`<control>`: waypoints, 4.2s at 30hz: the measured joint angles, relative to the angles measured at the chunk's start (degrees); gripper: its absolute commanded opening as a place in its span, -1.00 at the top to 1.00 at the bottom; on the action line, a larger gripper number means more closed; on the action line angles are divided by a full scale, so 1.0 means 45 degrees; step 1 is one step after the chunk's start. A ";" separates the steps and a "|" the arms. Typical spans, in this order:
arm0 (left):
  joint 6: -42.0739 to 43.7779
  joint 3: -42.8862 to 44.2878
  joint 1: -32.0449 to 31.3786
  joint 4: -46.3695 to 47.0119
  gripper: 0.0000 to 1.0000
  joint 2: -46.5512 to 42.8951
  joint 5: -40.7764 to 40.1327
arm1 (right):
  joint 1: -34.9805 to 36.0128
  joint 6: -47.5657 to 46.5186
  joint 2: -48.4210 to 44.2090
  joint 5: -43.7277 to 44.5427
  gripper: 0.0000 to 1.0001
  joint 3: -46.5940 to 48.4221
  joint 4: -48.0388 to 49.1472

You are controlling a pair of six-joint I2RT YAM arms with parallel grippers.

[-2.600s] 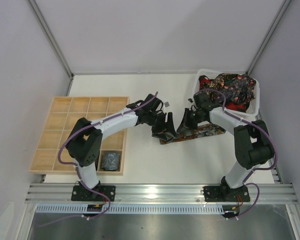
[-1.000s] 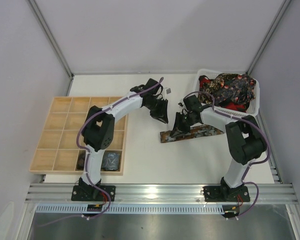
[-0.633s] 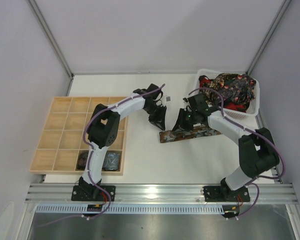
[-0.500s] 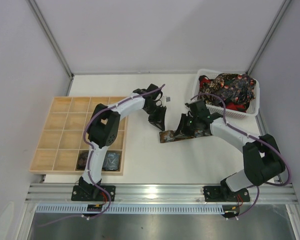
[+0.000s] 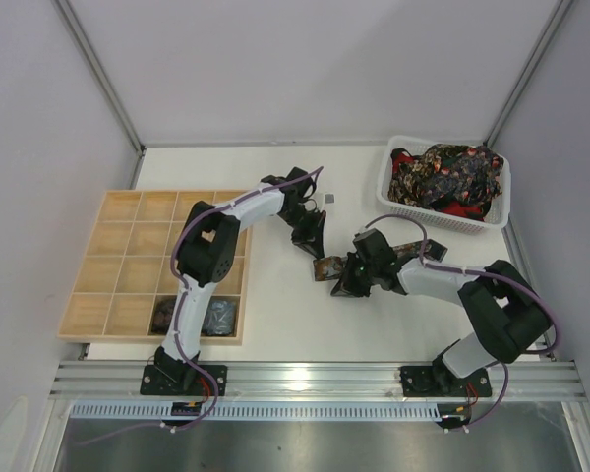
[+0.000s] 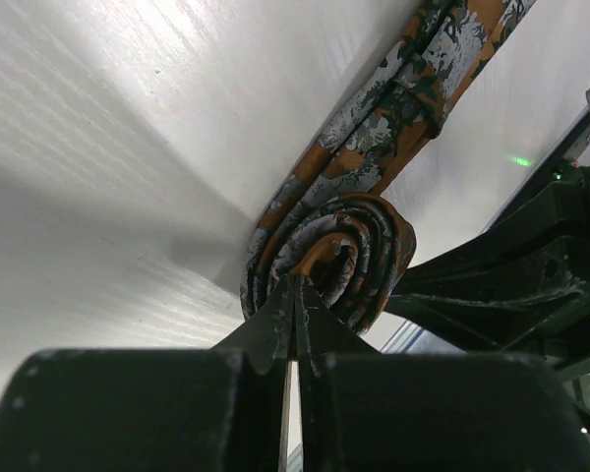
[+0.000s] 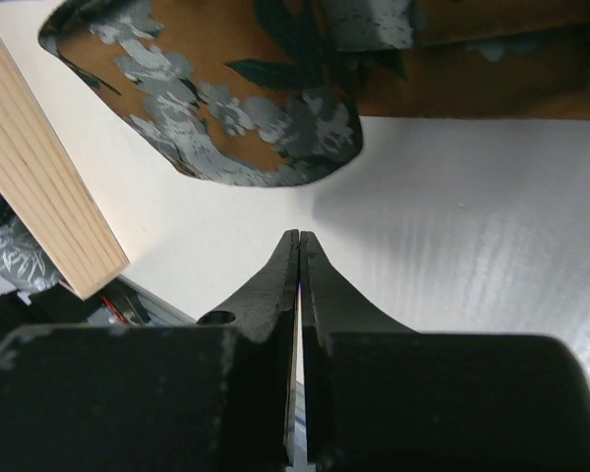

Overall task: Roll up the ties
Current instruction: Roll the tie

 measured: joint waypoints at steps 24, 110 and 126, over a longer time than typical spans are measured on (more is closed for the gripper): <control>0.1044 0.0330 0.0063 -0.0991 0.93 0.0364 0.1151 | 0.0899 0.2584 0.1676 0.2671 1.00 0.0733 0.1928; -0.1137 0.0243 0.0942 0.1039 0.07 -0.0617 -0.1447 | -0.0223 0.1258 -0.1389 0.2336 1.00 -0.0160 -0.0612; -0.1035 0.1341 0.0787 0.0379 0.10 0.0826 -0.2997 | 0.0170 0.2025 -0.0534 0.2385 1.00 0.0199 -0.0389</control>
